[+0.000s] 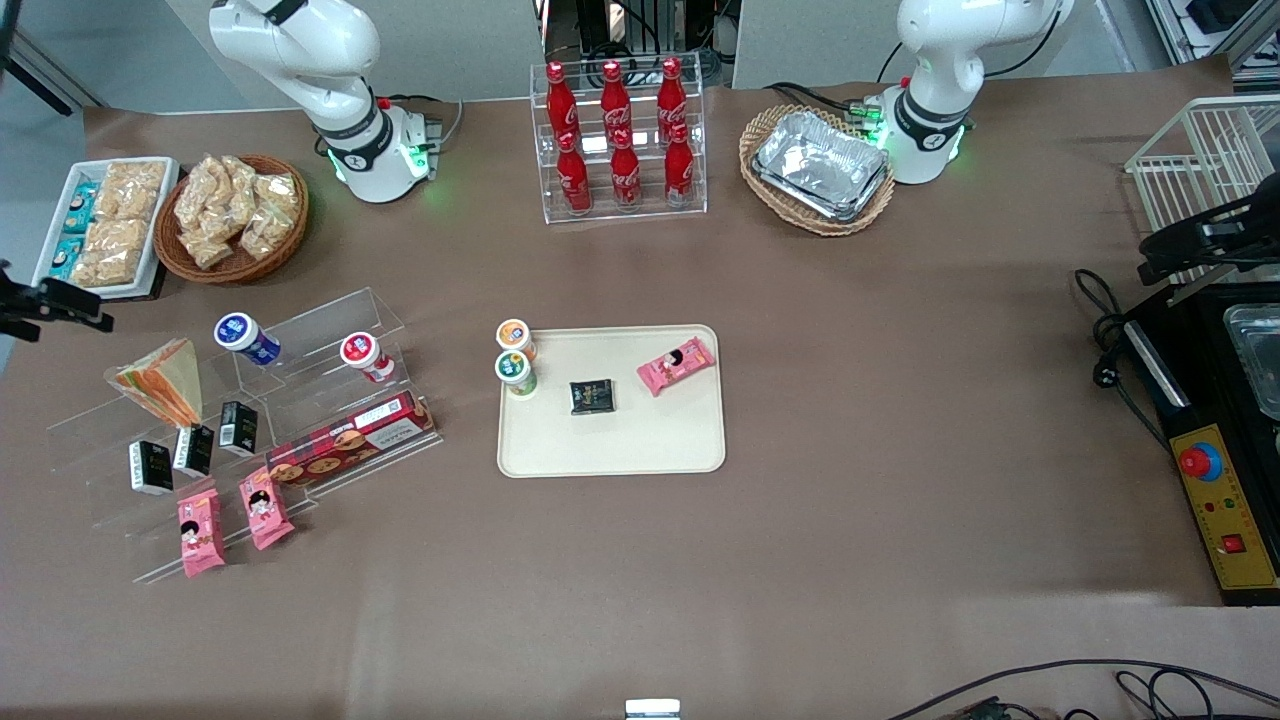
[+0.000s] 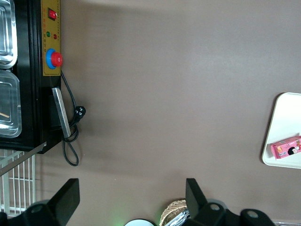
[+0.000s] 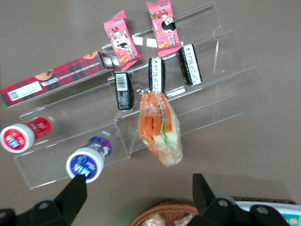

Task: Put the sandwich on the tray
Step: 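Close the right gripper on the wrapped orange sandwich wedge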

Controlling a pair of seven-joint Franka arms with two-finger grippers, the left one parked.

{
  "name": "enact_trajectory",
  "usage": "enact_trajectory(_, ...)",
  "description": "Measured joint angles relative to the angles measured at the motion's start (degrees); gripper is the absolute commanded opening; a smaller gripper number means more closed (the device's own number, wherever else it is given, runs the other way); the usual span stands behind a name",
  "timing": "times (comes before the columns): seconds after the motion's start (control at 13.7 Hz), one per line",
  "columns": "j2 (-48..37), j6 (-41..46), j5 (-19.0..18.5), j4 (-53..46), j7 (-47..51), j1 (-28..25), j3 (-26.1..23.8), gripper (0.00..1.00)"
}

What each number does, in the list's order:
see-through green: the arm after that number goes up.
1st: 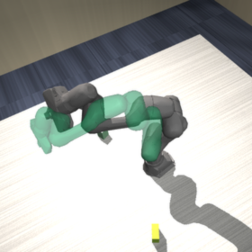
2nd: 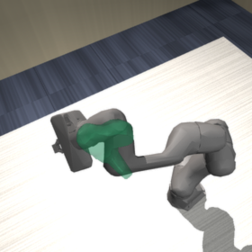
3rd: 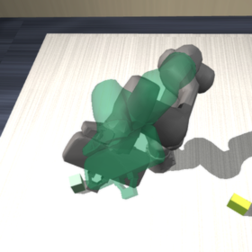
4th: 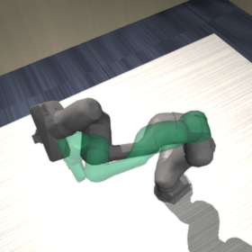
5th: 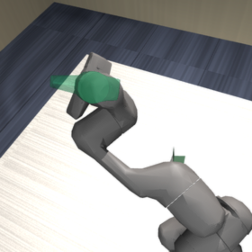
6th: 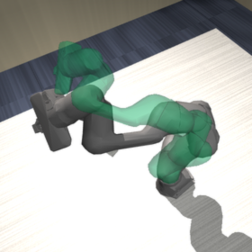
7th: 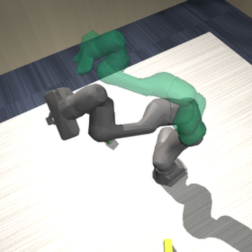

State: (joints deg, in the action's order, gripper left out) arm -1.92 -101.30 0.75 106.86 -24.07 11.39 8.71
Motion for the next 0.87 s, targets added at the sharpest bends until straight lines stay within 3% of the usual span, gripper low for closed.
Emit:
enact_trajectory(0.51, -0.1, -17.1, 0.0, 13.7, -2.3, 0.7, 0.0, 1.0)
enact_trajectory(0.87, -0.2, -23.5, 0.0, 19.1, -4.7, 0.7, 0.0, 1.0)
